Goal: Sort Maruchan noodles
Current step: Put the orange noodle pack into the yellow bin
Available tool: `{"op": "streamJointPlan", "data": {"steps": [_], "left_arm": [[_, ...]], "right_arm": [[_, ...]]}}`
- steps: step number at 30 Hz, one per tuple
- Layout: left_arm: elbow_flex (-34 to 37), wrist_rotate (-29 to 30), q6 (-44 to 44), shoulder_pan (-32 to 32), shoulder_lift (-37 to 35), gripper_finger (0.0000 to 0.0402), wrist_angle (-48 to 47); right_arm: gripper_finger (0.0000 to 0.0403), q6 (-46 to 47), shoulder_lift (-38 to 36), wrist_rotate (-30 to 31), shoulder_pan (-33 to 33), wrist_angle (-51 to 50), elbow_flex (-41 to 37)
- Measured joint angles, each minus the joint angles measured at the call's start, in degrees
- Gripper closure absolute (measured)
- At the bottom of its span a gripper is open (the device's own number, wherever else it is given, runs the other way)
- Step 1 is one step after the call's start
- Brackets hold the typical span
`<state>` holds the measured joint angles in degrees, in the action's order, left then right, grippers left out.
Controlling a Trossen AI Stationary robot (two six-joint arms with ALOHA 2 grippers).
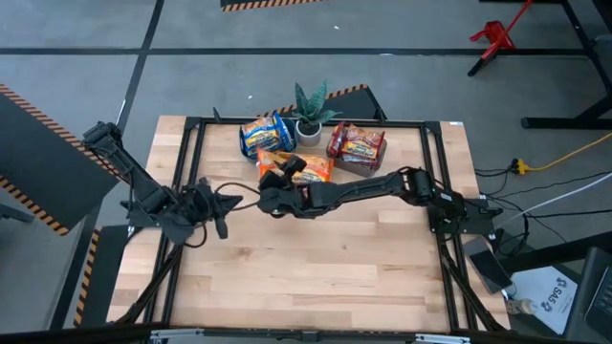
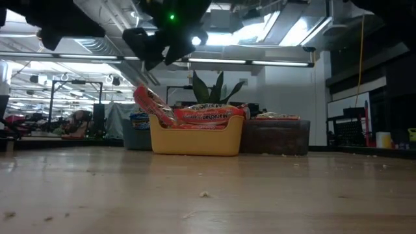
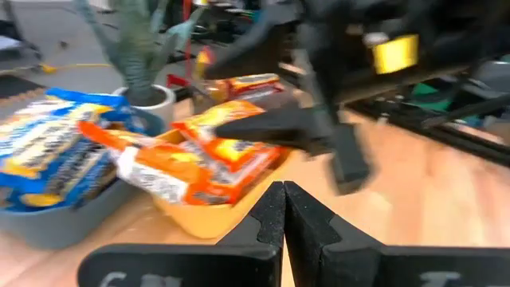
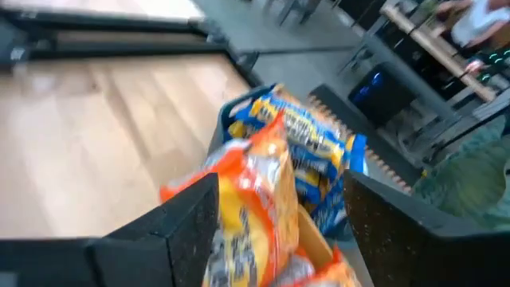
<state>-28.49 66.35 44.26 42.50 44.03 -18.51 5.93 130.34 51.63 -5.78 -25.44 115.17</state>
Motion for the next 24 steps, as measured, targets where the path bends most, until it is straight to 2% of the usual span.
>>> {"op": "streamJointPlan", "data": {"steps": [4, 8, 11, 14, 15, 17, 20, 24], "left_arm": [[2.1, 3.7, 7.9, -0.4, 0.0, 0.0401, -4.0], [8.0, 3.5, 15.5, -2.9, 0.0, 0.0401, -3.6], [13.1, 3.2, 21.1, -5.3, -0.1, 0.0401, -1.0], [18.0, 3.0, 23.5, -7.7, -0.2, 0.0401, 5.9], [19.5, 2.8, 23.0, -8.4, -0.1, 0.0401, 9.6], [21.9, 1.8, 19.6, -9.8, -0.2, 0.0401, 17.9], [23.9, -2.1, 9.7, -12.6, -0.2, 0.0401, 29.9], [23.3, -9.0, -0.7, -18.5, -0.2, 0.0401, 36.1]], "right_arm": [[0.0172, 3.0, 0.0, -1.3, -0.8, -9.6, 2.3], [0.0193, 3.1, -0.6, -1.2, -1.7, -16.5, 5.3], [0.0215, 3.1, -2.5, -1.1, -2.9, -21.3, 10.9], [0.0237, 2.9, -4.4, -0.3, -4.6, -25.9, 17.9], [0.0243, 2.9, -4.8, -0.1, -5.1, -27.2, 20.0], [0.0254, 1.5, -7.8, 1.8, -6.4, -25.4, 18.1], [0.0266, 0.3, -11.8, 4.3, -7.7, -26.1, 17.1], [0.0278, 2.1, -15.1, 7.9, -9.2, -29.3, 17.2]]}}
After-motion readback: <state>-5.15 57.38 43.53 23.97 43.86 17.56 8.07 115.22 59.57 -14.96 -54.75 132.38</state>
